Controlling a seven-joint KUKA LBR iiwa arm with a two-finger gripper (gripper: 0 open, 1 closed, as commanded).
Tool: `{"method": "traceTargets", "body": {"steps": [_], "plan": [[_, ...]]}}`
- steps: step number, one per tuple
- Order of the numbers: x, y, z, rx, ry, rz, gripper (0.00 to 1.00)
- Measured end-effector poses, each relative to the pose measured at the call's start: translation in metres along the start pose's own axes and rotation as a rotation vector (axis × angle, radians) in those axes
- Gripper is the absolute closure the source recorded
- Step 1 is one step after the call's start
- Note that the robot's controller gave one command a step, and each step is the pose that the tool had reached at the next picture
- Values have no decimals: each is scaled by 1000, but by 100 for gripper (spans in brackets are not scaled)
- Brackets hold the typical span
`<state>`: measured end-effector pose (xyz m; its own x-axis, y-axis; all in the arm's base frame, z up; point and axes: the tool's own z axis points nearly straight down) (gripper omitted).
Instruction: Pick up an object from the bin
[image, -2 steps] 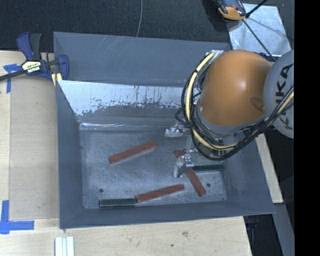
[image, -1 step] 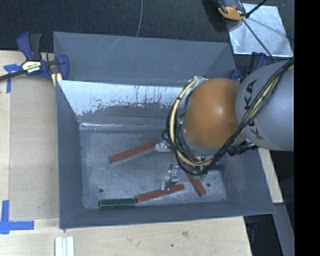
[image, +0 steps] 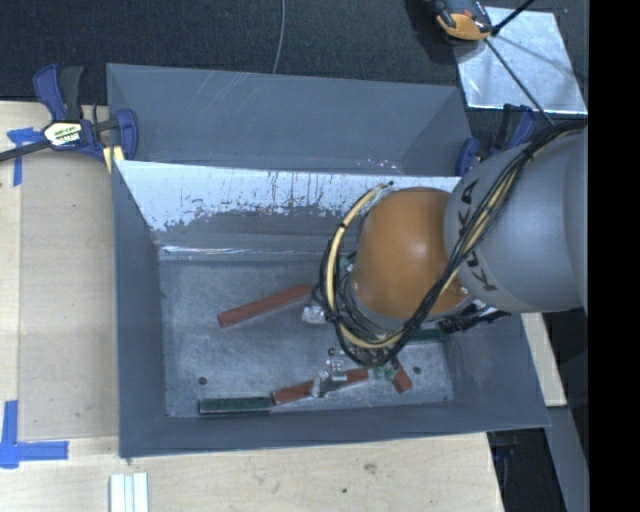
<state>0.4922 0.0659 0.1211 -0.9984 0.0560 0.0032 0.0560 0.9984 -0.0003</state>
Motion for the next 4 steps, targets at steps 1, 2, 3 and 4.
{"method": "traceTargets", "body": {"steps": [1,2,3,4], "plan": [[2,-17,8,1,-2,-52,0],[2,-22,48,-2,-9,0,0],[-6,-19,43,-11,-49,132,100],[-4,-19,43,-10,-47,148,100]]}}
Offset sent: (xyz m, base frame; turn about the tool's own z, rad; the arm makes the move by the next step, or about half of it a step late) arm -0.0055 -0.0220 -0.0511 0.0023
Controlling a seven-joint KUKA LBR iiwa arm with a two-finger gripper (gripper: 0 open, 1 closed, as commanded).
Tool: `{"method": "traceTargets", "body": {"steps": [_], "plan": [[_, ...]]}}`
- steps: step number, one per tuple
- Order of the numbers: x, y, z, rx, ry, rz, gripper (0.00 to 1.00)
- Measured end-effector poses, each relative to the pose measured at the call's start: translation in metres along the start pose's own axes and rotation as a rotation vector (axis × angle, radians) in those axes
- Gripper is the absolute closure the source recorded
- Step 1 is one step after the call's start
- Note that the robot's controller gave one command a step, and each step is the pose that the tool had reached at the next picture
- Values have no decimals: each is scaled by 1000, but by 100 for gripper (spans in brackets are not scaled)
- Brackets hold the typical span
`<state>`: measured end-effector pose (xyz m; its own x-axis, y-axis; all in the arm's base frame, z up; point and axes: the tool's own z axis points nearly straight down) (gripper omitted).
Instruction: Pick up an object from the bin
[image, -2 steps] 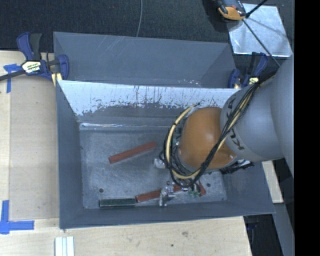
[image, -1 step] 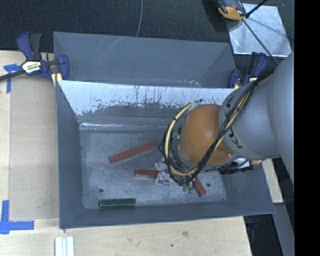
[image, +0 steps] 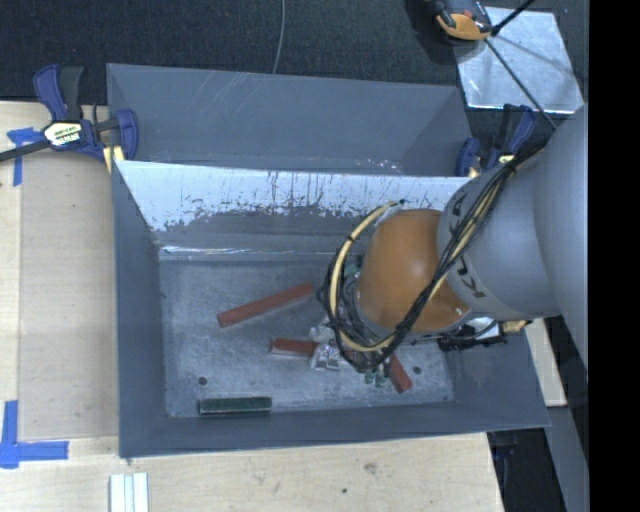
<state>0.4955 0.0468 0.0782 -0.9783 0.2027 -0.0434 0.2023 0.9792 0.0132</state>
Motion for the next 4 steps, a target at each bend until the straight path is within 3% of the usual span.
{"method": "traceTargets", "body": {"steps": [1,2,4], "plan": [[1,0,-2,3,9,9,100],[4,-1,-9,11,37,0,100],[2,-1,-34,12,40,3,100]]}}
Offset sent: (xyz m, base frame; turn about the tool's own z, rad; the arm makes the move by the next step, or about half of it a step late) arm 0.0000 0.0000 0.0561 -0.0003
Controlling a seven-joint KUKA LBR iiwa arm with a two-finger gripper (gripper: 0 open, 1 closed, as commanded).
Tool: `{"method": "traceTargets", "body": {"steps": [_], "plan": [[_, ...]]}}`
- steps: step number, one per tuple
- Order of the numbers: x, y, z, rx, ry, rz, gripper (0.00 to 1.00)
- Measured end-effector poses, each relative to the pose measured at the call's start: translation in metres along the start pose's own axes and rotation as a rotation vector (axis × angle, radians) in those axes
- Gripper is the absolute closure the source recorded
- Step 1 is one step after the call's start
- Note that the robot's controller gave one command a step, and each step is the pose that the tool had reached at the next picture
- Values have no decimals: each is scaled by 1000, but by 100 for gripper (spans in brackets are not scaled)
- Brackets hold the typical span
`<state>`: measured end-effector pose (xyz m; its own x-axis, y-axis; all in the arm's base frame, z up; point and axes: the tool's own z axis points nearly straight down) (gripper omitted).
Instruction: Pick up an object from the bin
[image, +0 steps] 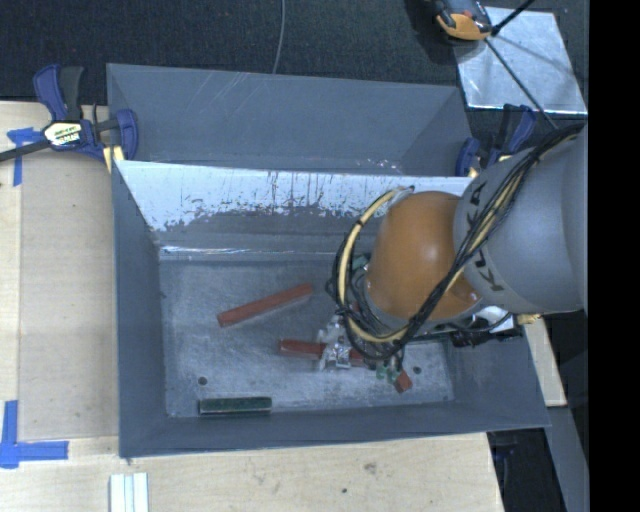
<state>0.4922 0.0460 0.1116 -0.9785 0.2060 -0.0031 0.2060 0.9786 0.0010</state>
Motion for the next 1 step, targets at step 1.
{"method": "traceTargets", "body": {"steps": [1], "plan": [[1,0,-10,1,3,0,100]]}}
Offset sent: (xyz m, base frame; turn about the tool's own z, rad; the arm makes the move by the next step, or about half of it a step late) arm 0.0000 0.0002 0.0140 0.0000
